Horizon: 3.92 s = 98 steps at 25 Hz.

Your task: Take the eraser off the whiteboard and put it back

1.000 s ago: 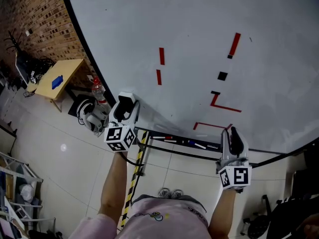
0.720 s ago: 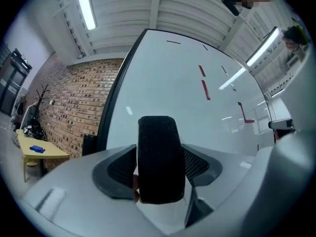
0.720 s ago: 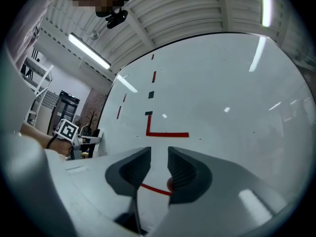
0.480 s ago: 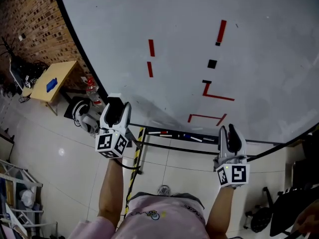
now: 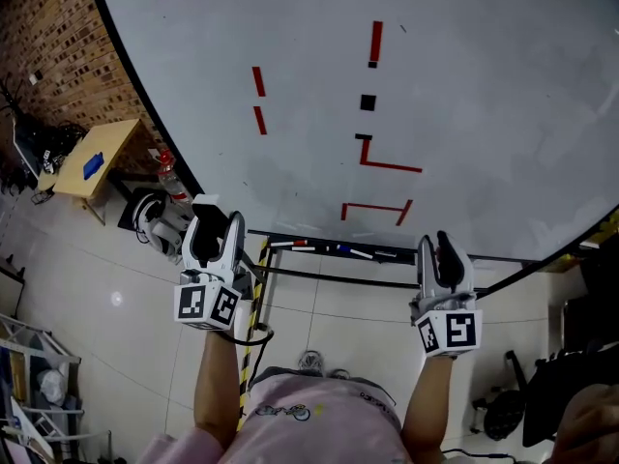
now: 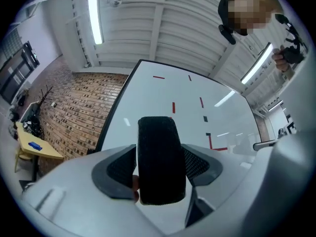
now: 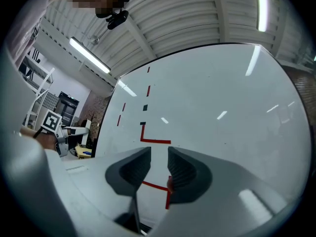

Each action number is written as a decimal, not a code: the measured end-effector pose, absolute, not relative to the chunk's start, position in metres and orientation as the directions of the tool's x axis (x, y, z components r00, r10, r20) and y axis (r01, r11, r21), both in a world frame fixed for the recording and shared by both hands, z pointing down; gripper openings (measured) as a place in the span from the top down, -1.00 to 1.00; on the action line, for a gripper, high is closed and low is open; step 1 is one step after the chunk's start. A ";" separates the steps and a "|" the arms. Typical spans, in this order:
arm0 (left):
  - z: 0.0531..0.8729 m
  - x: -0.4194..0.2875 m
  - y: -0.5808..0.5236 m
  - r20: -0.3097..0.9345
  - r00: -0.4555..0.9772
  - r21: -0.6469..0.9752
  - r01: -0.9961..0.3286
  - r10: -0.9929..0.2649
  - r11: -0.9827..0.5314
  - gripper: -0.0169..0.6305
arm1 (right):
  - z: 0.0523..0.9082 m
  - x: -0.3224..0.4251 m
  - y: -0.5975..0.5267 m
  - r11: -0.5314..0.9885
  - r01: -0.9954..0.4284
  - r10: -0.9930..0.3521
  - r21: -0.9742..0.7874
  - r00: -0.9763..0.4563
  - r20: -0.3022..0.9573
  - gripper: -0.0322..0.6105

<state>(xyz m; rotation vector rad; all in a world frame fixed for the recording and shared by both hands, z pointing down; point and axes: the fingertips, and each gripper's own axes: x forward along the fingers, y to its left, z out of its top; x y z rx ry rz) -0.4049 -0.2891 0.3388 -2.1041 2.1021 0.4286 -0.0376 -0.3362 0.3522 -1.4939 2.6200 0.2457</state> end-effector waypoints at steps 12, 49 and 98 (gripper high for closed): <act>0.302 -0.342 -0.238 -0.371 0.047 0.070 -0.994 -0.928 -0.078 0.06 | 0.343 -0.002 -0.308 0.489 -0.868 -0.843 0.089 -0.496 -0.207 0.59; 0.280 -0.278 -0.185 -0.416 0.146 0.064 -0.980 -0.898 -0.189 0.05 | 0.335 0.006 -0.275 0.489 -0.865 -0.836 0.114 -0.502 -0.221 0.59; 0.271 -0.305 -0.189 -0.448 0.191 0.093 -0.962 -0.873 -0.258 0.05 | 0.335 -0.023 -0.274 0.478 -0.875 -0.846 0.075 -0.481 -0.229 0.59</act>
